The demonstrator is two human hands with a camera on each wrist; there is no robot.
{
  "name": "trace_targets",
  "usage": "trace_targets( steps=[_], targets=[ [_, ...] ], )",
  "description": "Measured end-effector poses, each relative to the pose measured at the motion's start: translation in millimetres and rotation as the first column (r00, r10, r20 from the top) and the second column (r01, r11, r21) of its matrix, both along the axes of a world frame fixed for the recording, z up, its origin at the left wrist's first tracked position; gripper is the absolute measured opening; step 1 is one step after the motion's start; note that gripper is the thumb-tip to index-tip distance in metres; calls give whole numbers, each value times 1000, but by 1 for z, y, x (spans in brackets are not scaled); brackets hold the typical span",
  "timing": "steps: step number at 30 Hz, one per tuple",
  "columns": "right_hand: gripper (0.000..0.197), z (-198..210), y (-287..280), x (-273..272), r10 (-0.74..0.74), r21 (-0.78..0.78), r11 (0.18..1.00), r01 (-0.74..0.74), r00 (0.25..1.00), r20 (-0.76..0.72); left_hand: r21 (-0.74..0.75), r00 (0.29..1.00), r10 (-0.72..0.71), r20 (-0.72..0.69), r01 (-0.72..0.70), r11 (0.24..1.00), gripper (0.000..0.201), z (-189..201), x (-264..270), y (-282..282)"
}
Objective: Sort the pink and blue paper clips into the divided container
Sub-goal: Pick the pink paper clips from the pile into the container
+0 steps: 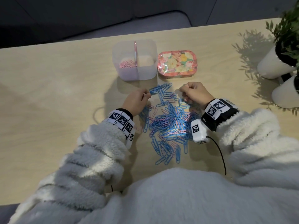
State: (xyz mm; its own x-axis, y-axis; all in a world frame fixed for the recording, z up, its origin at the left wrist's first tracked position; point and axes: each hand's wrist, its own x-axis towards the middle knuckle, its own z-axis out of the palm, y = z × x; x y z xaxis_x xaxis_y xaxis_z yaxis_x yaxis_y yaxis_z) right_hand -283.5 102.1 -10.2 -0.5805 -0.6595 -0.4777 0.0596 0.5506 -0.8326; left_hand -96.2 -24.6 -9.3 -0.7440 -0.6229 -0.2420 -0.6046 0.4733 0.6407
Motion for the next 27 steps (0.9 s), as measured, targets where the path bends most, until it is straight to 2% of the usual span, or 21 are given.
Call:
trace_targets(
  steps=[1,3,4,6,8,13,15,16,18,19,21,23,25,27],
  targets=[
    [34,0,-3,2,23,-23,999,-24,1000,-15,20,1000,-24,15,23,1000,17,0,0,0],
    [39,-2,-8,3,185,-27,981,-192,968,-172,11,992,-100,71,100,995,15,-1,1,0],
    [35,-2,-11,4,295,52,955,-293,909,-294,-15,983,-146,112,148,989,16,-1,0,1],
    [21,-2,-16,4,484,252,875,-414,737,-471,-87,955,-219,199,240,967,16,0,-2,4],
    [12,0,-19,6,568,341,823,-455,641,-516,-133,939,-252,233,287,949,15,-1,-5,6],
    [9,2,-18,8,641,417,767,-487,553,-533,-92,958,-214,190,235,968,12,-2,-5,5],
    [6,0,-17,6,612,375,790,-485,587,-531,-86,970,-185,160,201,976,9,-3,-2,3],
    [6,-1,-16,4,568,320,822,-471,635,-524,-80,979,-157,127,167,983,10,-3,0,3],
    [7,-3,-13,-2,428,162,902,-400,783,-452,-50,996,-74,54,76,996,15,-1,5,-1],
    [6,-2,-10,-4,337,77,939,-335,855,-395,-8,1000,-20,16,20,1000,17,0,7,-3],
    [6,2,-4,-7,173,-45,980,-194,940,-294,128,992,114,-62,-105,986,17,1,10,-6],
    [20,4,-1,-6,47,-85,994,-68,974,-222,226,975,197,-107,-169,959,17,2,11,-3],
    [18,6,-1,1,-58,-112,992,55,998,-24,224,990,129,-55,-114,968,20,2,11,6],
    [15,5,-2,8,-106,-116,985,128,977,183,138,1000,19,25,-22,990,22,0,8,17]
  ],
)
